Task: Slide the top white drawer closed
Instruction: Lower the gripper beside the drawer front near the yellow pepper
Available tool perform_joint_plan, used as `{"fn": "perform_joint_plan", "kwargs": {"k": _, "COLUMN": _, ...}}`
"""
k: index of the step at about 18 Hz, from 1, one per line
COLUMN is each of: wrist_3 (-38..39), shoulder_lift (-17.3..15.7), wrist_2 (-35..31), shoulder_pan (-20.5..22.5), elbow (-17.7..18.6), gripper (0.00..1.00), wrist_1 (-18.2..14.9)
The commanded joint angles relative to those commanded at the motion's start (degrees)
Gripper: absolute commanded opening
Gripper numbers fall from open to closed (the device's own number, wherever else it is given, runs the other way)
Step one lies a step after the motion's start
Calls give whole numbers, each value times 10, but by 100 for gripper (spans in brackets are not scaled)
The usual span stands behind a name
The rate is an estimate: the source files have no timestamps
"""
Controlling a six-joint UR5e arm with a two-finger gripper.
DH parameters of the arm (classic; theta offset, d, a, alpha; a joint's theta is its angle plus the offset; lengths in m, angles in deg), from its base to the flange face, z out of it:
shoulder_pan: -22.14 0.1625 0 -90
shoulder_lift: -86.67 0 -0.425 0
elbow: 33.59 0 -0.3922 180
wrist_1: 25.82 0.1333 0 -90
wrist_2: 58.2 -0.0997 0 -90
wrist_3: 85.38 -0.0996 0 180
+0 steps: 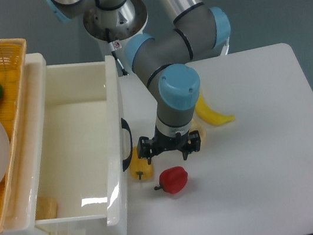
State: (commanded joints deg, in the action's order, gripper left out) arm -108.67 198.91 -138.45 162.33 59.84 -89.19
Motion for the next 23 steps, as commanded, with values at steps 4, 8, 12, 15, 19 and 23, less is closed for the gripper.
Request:
{"fn": "perform_joint_plan", "kwargs": {"k": 4, "wrist_3": 0, "shoulder_lift": -2, "wrist_2": 0, "shoulder_pan": -3, "elbow": 0, "gripper": 100, "wrist_1": -4}}
{"fn": "perform_joint_plan", "kwargs": {"k": 8, "wrist_3": 0, "shoulder_lift": -3, "wrist_2": 1, "shoulder_pan": -4, "elbow": 0, "gripper": 100, "wrist_1": -4}}
{"fn": "perform_joint_plan", "kwargs": {"k": 12, "wrist_3": 1, "shoulder_lift": -4, "wrist_2": 6, "shoulder_pan": -4, "elbow": 0, "gripper": 100, "wrist_1": -4}}
{"fn": "perform_joint_plan", "kwargs": {"k": 15, "wrist_3": 1, "shoulder_lift": -5, "wrist_2": 6, "shoulder_pan": -7, "elbow": 0, "gripper": 100, "wrist_1": -5}}
{"fn": "perform_joint_plan", "kwargs": {"k": 19, "wrist_3": 2, "shoulder_lift": -10, "wrist_2": 8, "shoulder_pan": -11, "elbow": 0, "gripper": 100, "wrist_1": -8}}
{"fn": "perform_joint_plan", "kwargs": {"k": 23, "wrist_3": 2, "shoulder_lift": -11, "wrist_2": 12, "shoulder_pan": -11, "elbow": 0, "gripper": 100, "wrist_1": -8}}
